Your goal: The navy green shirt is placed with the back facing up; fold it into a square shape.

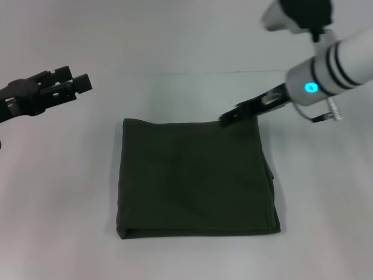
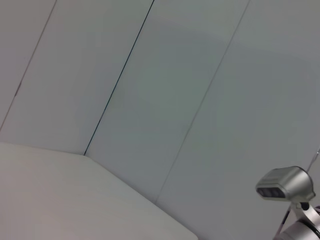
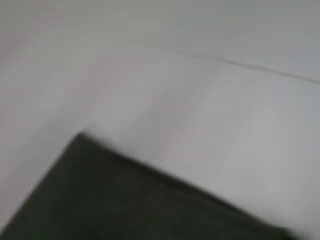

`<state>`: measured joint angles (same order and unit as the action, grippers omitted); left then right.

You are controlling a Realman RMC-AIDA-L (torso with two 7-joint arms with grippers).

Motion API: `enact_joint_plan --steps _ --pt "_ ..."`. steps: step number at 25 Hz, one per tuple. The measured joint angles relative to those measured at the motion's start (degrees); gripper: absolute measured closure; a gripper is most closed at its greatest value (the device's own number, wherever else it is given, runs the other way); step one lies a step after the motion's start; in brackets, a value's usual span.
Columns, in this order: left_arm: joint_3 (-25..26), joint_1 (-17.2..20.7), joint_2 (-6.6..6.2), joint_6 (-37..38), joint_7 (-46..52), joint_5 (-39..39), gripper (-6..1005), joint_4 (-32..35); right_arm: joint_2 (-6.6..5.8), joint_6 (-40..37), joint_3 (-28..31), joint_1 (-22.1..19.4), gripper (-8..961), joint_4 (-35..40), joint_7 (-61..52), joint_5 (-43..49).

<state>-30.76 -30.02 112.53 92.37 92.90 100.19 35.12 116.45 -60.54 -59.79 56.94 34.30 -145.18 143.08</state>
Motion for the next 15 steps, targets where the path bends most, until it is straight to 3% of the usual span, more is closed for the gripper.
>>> enact_joint_plan --steps 5,9,12,15 --pt "-0.19 0.26 -0.45 1.81 0.31 0.39 65 0.02 -1.73 -1.73 5.93 -6.28 153 5.25 -0.5 -2.18" --pt "-0.76 0.92 -0.34 4.91 -0.42 0.48 65 -0.09 -1.98 -13.22 14.7 -14.47 153 12.47 13.59 -17.49" --pt "-2.8 1.62 0.71 5.85 -2.93 0.62 65 -0.39 -2.38 -20.44 19.82 -20.58 152 10.04 29.84 -31.35" --pt "-4.97 1.69 2.06 4.87 -6.86 0.62 65 -0.82 -3.49 -28.54 21.13 -24.6 152 3.6 43.43 -40.27"
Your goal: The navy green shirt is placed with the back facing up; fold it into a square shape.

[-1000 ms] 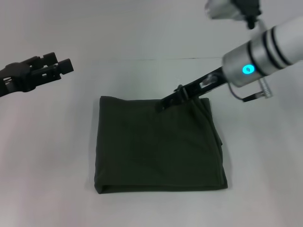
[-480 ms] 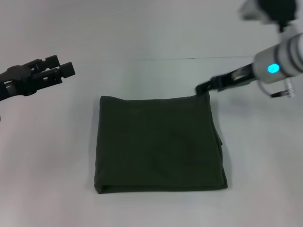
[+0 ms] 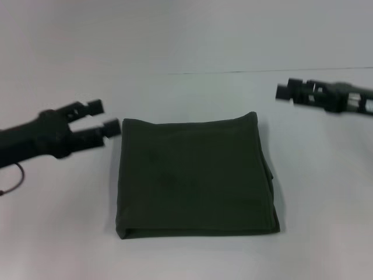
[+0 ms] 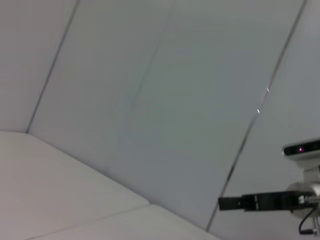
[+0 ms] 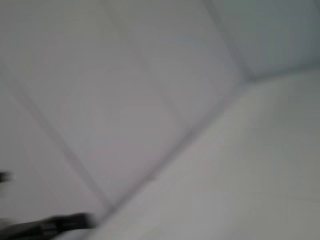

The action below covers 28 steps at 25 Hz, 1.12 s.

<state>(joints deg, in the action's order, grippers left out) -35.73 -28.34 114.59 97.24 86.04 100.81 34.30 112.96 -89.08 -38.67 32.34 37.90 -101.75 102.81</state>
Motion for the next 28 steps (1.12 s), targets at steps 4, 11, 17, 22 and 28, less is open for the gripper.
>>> enact_joint_plan --steps 4,11,17,22,28 --pt "-4.33 -1.15 0.2 -1.53 -6.4 0.01 65 -2.98 0.36 -5.99 -0.93 -1.1 151 -4.85 10.16 -1.9" --pt "-8.98 -3.7 -0.17 -3.81 -15.33 2.46 65 -7.47 2.44 -4.23 -4.67 3.32 151 -8.49 22.78 4.43" --pt "-8.74 -3.07 0.2 -5.07 -22.11 2.79 65 -8.81 3.78 -1.8 -5.12 5.91 151 -10.84 32.97 7.23" --pt "-8.71 -2.34 -0.01 -5.16 -22.95 3.48 65 -8.95 4.22 -0.18 -5.43 6.93 151 -11.59 35.61 7.93" --pt "-8.62 -2.15 -0.53 -3.96 -21.89 4.38 65 -8.6 3.78 -0.45 -5.54 6.96 151 -11.65 35.66 7.95"
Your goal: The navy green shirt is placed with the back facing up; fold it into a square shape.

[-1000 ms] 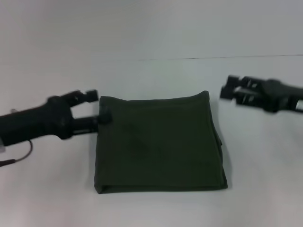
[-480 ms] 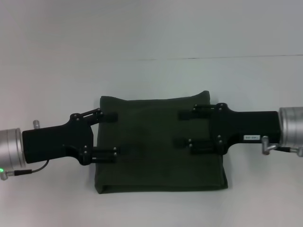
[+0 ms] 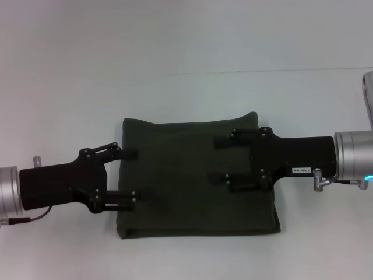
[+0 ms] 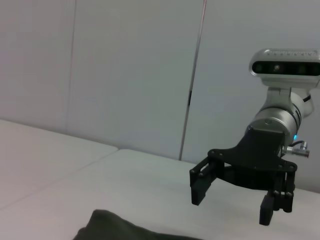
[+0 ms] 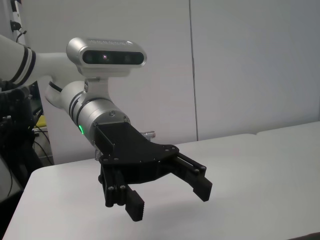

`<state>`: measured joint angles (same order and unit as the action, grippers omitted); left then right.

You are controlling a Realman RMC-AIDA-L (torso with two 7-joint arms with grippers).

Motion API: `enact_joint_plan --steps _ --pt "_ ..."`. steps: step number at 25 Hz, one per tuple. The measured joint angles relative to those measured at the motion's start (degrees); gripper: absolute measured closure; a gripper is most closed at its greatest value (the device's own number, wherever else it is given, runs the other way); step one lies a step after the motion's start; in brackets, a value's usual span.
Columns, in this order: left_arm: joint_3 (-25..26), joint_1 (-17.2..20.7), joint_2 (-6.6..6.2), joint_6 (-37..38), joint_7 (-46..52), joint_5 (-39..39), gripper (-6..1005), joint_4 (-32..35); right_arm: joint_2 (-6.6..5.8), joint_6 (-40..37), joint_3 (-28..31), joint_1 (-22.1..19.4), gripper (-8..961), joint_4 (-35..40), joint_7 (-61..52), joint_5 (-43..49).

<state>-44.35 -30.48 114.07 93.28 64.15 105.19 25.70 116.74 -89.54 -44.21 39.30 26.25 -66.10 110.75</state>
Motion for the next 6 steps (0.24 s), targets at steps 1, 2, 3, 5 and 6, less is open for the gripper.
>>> enact_joint_plan --steps 1,2,3,5,6 --pt "-0.17 0.0 0.0 0.05 0.07 0.1 65 0.03 -0.03 -0.09 0.0 -0.05 151 0.0 0.0 0.0" --pt "-0.3 0.0 0.0 0.11 0.07 0.1 65 0.04 -0.05 -0.15 0.0 -0.14 151 0.0 0.0 0.0" --pt "-0.41 0.0 0.0 0.24 0.08 0.11 65 0.05 -0.05 -0.2 0.0 -0.22 151 0.02 0.0 0.0" --pt "-0.46 0.0 0.01 0.49 0.09 0.11 65 0.08 -0.09 -0.25 0.0 -0.25 151 0.02 0.0 -0.02" --pt "-0.47 0.0 0.01 0.55 0.09 0.11 65 0.1 -0.11 -0.26 -0.02 -0.25 151 0.02 0.0 -0.01"
